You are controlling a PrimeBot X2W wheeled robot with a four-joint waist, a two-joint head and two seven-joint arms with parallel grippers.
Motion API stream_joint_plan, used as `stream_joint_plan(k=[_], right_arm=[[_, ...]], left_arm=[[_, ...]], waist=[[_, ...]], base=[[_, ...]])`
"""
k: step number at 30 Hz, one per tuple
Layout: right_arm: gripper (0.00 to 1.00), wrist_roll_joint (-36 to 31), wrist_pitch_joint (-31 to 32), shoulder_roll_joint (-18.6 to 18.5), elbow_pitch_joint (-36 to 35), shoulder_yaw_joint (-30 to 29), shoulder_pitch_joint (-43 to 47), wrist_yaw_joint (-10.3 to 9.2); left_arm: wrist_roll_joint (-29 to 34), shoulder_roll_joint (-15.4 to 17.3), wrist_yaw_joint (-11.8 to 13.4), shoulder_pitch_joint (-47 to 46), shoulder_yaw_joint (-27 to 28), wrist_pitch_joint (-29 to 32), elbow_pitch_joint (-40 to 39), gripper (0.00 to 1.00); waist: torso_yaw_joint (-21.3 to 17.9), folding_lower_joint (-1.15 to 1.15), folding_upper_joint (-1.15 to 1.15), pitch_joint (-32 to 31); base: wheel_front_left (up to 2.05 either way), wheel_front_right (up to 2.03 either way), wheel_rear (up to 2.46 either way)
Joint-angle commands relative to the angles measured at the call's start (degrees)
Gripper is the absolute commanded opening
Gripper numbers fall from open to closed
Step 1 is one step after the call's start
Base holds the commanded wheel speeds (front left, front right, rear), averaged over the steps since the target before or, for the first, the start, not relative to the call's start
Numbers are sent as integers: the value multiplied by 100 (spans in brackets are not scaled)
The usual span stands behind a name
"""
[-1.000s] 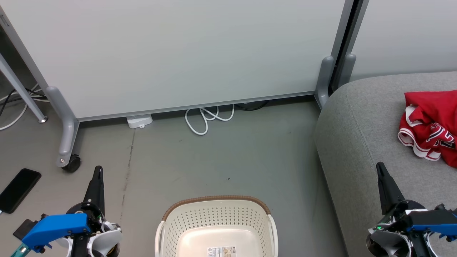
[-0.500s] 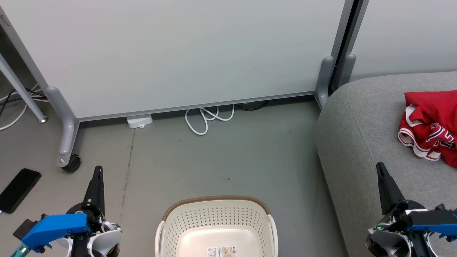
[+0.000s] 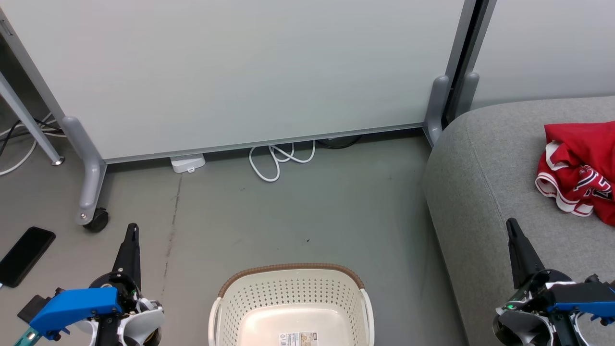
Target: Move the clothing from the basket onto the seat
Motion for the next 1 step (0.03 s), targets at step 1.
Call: stream_joint_plan(k=[1], right_arm=[[0,16,24,-23,-17,-9,-56,4]], left_arm=[[-16,-6,-12,-56,13,21,-21,0]], waist=[[0,0,0,0]], base=[[0,0,0]])
